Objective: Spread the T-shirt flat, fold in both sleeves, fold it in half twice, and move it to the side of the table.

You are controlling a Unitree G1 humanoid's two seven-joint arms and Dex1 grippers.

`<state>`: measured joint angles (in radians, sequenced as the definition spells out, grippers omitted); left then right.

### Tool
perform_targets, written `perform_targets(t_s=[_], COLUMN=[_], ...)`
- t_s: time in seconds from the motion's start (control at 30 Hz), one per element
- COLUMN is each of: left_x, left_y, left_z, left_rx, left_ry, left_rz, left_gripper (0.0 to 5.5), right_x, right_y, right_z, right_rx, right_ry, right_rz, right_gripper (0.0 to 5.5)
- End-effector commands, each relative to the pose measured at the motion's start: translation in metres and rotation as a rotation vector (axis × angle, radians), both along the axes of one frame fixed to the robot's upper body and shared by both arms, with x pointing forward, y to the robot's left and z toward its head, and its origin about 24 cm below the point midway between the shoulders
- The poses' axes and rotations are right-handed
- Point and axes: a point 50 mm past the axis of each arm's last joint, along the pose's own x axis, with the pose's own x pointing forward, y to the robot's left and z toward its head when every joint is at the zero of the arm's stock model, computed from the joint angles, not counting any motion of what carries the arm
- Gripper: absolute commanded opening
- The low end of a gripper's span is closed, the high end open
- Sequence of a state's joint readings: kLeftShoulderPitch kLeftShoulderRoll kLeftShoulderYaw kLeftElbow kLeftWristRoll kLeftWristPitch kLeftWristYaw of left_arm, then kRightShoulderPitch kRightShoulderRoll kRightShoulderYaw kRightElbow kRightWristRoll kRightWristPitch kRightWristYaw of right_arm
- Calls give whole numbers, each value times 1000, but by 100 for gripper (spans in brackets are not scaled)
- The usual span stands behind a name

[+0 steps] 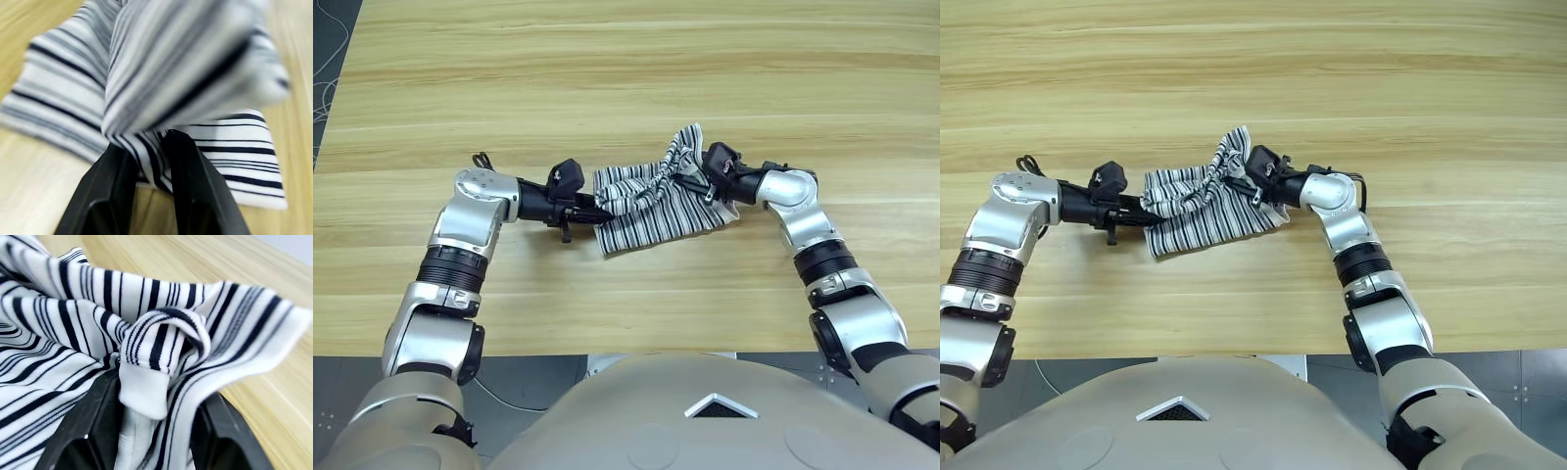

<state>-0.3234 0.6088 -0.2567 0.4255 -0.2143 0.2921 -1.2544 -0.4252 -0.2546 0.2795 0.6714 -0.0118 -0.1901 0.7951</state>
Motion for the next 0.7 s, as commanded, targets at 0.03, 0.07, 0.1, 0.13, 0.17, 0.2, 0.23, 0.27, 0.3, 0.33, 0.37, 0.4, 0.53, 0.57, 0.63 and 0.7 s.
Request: perform_targets(t_s=[0.03,0.07,0.1,0.13,0.17,0.2,0.23,0.27,0.3,0.33,0.37,0.4,0.53,0.57,0.63,0.7], left_x=[6,7,7,8,9,10,12,13,15,16,17,19,27,31,38,40], left_y=[5,6,5,5,5,6,7,8,9,10,10,11,21,25,30,24], left_z=[5,3,2,2,2,3,3,4,5,5,5,6,5,3,1,6], left_rx=[-17,-10,-7,-8,-12,-18,-27,-36,-47,-55,-61,-70,-119,-129,-160,-221], left_ry=[-16,-15,-12,-11,-11,-12,-14,-12,-15,-20,-25,-33,-43,-39,-47,-80], left_rz=[59,63,67,70,77,87,103,121,137,153,163,177,330,386,502,509], left_gripper=[111,111,111,111,111,111,111,111,111,111,111,111,111,111,111,111], right_x=[0,2,3,5,6,8,8,9,8,8,8,8,15,15,16,15], right_y=[-28,-34,-38,-43,-48,-52,-56,-58,-59,-59,-60,-62,-64,-61,-51,-38], right_z=[-2,0,2,4,6,8,9,10,9,9,9,11,36,42,55,64], right_rx=[60,85,103,111,131,132,134,129,132,131,126,108,42,26,-5,-16], right_ry=[172,200,224,233,253,252,256,253,257,253,245,205,-119,-204,-393,-548], right_rz=[-131,-163,-188,-214,-245,-264,-286,-296,-301,-302,-303,-315,-359,-359,-349,-324], right_gripper=[187,187,187,187,187,187,187,187,187,187,187,187,187,187,187,187])
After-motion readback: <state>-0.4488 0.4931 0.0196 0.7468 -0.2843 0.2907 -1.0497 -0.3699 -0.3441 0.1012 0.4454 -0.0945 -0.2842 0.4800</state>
